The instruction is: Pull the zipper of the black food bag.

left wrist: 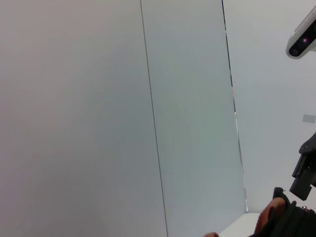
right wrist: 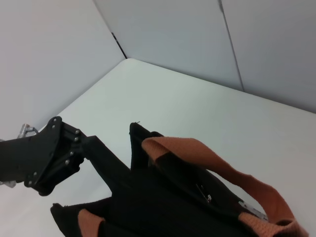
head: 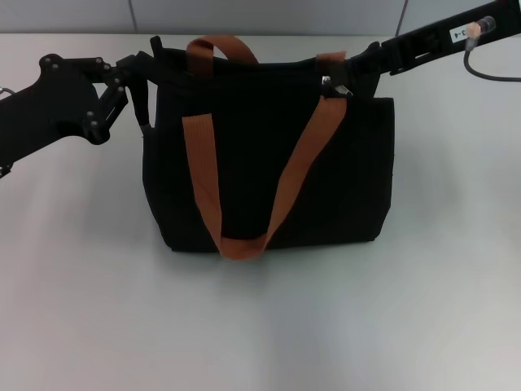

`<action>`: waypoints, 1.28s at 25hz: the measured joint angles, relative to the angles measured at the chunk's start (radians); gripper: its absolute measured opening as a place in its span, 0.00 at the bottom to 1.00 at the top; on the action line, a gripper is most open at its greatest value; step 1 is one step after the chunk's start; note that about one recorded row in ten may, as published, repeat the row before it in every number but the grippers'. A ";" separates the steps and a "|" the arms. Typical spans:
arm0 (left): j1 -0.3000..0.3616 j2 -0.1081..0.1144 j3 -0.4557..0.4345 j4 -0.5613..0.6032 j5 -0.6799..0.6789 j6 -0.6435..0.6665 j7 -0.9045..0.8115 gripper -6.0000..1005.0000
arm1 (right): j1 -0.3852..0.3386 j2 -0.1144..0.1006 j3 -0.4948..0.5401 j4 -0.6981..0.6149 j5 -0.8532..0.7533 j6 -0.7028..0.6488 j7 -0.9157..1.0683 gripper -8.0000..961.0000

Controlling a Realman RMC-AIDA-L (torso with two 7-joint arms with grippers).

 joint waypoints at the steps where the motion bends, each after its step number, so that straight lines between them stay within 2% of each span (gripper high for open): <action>1: 0.000 0.000 0.000 0.001 0.000 0.001 0.000 0.10 | -0.001 0.000 0.000 -0.004 0.000 -0.003 0.000 0.33; 5: 0.001 0.000 0.000 0.002 0.000 0.003 -0.001 0.10 | -0.004 0.000 0.003 -0.007 0.000 -0.011 -0.001 0.51; 8: 0.002 -0.001 0.000 0.000 0.000 0.004 -0.003 0.10 | -0.014 0.000 0.043 -0.008 0.035 -0.019 -0.037 0.62; 9: 0.003 -0.001 0.000 0.000 0.000 0.007 -0.005 0.10 | -0.037 0.000 0.088 0.000 0.112 -0.020 -0.107 0.66; 10: 0.003 -0.001 0.000 0.000 0.000 0.007 -0.005 0.11 | -0.037 0.000 0.088 0.000 0.112 -0.020 -0.107 0.70; 11: 0.004 -0.001 0.000 0.000 0.000 0.009 -0.006 0.11 | -0.071 0.000 0.126 0.027 0.216 -0.022 -0.203 0.73; 13: 0.005 -0.001 0.000 0.000 0.000 0.011 -0.008 0.11 | -0.084 -0.001 0.137 0.042 0.260 -0.027 -0.246 0.73; 15: 0.006 -0.001 0.000 -0.001 0.000 0.015 -0.011 0.11 | -0.127 -0.007 0.161 0.107 0.392 -0.053 -0.393 0.73; 16: 0.008 -0.002 0.000 0.000 0.000 0.018 -0.015 0.11 | -0.164 -0.016 0.184 0.187 0.507 -0.110 -0.535 0.73; 18: 0.009 -0.003 0.000 0.001 0.001 0.020 -0.016 0.11 | -0.181 -0.021 0.196 0.232 0.557 -0.144 -0.607 0.73; 20: 0.010 -0.003 0.000 0.001 0.000 0.026 -0.017 0.11 | -0.205 -0.036 0.214 0.339 0.623 -0.227 -0.745 0.73; 21: 0.011 -0.003 0.002 0.000 0.000 0.031 -0.018 0.11 | -0.224 -0.058 0.224 0.455 0.649 -0.316 -0.898 0.73; 22: 0.011 -0.003 0.002 0.000 0.000 0.031 -0.018 0.11 | -0.224 -0.058 0.224 0.455 0.649 -0.316 -0.898 0.73; 24: 0.015 -0.003 0.006 0.000 0.001 0.033 -0.023 0.11 | -0.237 -0.076 0.225 0.549 0.640 -0.364 -1.023 0.73; 26: 0.017 -0.002 0.007 -0.001 0.000 0.034 -0.028 0.12 | -0.260 -0.098 0.223 0.700 0.580 -0.397 -1.244 0.73; 29: 0.022 -0.001 0.008 -0.001 0.002 0.036 -0.035 0.12 | -0.272 -0.102 0.222 0.761 0.519 -0.402 -1.363 0.73; 30: 0.023 -0.001 0.009 -0.001 0.005 0.036 -0.041 0.12 | -0.279 -0.099 0.223 0.778 0.478 -0.395 -1.413 0.73; 31: 0.025 0.002 0.012 -0.001 0.008 0.038 -0.054 0.12 | -0.293 -0.086 0.226 0.802 0.402 -0.372 -1.489 0.73; 32: 0.025 0.002 0.012 -0.001 0.008 0.038 -0.054 0.12 | -0.293 -0.086 0.226 0.802 0.402 -0.372 -1.489 0.73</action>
